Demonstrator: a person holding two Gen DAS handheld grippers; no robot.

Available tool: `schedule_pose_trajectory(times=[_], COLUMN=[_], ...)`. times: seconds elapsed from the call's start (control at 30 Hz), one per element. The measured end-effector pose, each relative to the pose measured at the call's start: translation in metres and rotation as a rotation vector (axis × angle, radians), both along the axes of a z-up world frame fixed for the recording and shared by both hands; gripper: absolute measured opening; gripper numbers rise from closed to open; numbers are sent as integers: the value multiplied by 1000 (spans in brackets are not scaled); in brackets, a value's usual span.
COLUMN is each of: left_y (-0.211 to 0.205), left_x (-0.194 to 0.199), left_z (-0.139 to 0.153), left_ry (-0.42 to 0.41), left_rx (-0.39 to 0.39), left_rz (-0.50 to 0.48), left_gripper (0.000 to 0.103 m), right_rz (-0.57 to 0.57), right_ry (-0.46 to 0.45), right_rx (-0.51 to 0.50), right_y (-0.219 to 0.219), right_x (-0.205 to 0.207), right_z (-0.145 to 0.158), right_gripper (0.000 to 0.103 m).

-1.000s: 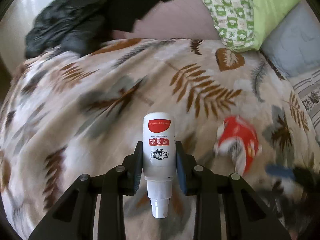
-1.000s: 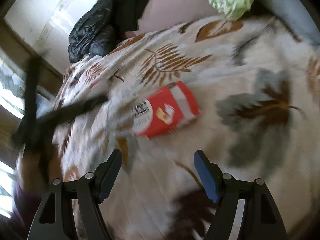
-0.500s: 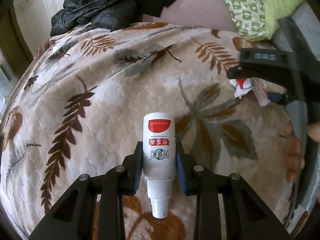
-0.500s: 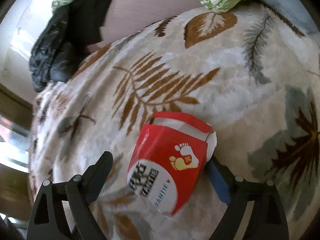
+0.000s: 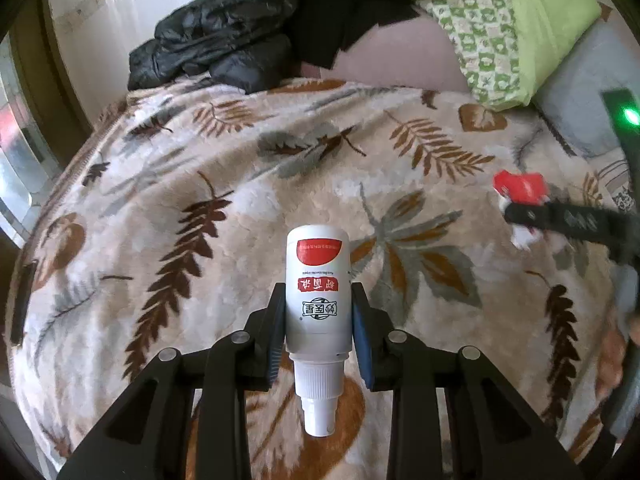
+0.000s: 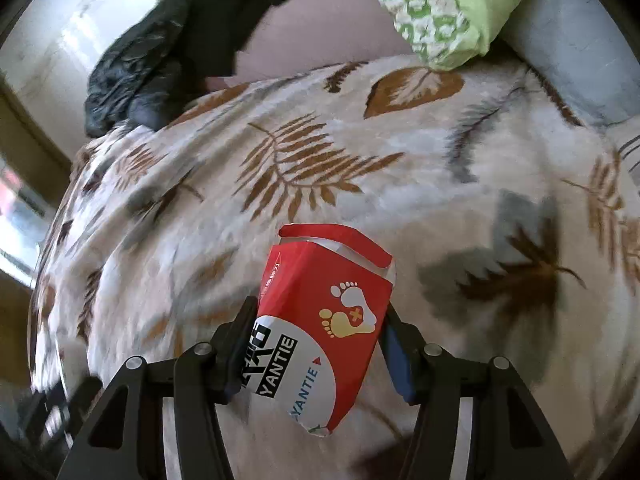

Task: Collect trash
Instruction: 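Lift the spray bottle and red box off the blanket with both tools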

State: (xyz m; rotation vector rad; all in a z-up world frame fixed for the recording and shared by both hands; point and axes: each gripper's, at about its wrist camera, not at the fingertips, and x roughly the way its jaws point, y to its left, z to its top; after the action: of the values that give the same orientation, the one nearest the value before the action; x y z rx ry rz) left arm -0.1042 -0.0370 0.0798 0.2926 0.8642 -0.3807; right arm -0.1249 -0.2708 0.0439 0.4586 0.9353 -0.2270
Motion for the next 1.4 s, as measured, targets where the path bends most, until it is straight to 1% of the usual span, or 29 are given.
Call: schedule_pose_trajectory(times=[0.1,0.2,0.3,0.4,0.63,1.0,1.23,1.4], left_y=[1,-1,-3,-5,-7,-15,-17,-18], left_x=[-13,-31,-50,-68,-99,-136,-150,-153], left_z=[13,28,42,55,68,83,90,92], left_ry=[-16,-43,-72,-91,-97,-114,-128,-125], left_rx=[-1,2,-3,-8,-19,-42,-53,-58], left_rz=[4,1,-13,-35,-69,-122,-146,-149], left_gripper=[29,29,29,29,29,29,29,29], right_rz=[42,64,64,62,45,19,-5,-14], right_ry=[-27,-51,-74,-102,-159,-224,-235,-247], right_rx=[-32,-33,-26,-41,-98,-175,-185,-193], right_y=[12,23,31,40,52,63,63,66], right_x=[-32,-65,-93,-120,-170,-217,-235,-243], right_z=[15,28,37,48,70,98,105,110], right_gripper=[61,61,61,62,62,62,62,63])
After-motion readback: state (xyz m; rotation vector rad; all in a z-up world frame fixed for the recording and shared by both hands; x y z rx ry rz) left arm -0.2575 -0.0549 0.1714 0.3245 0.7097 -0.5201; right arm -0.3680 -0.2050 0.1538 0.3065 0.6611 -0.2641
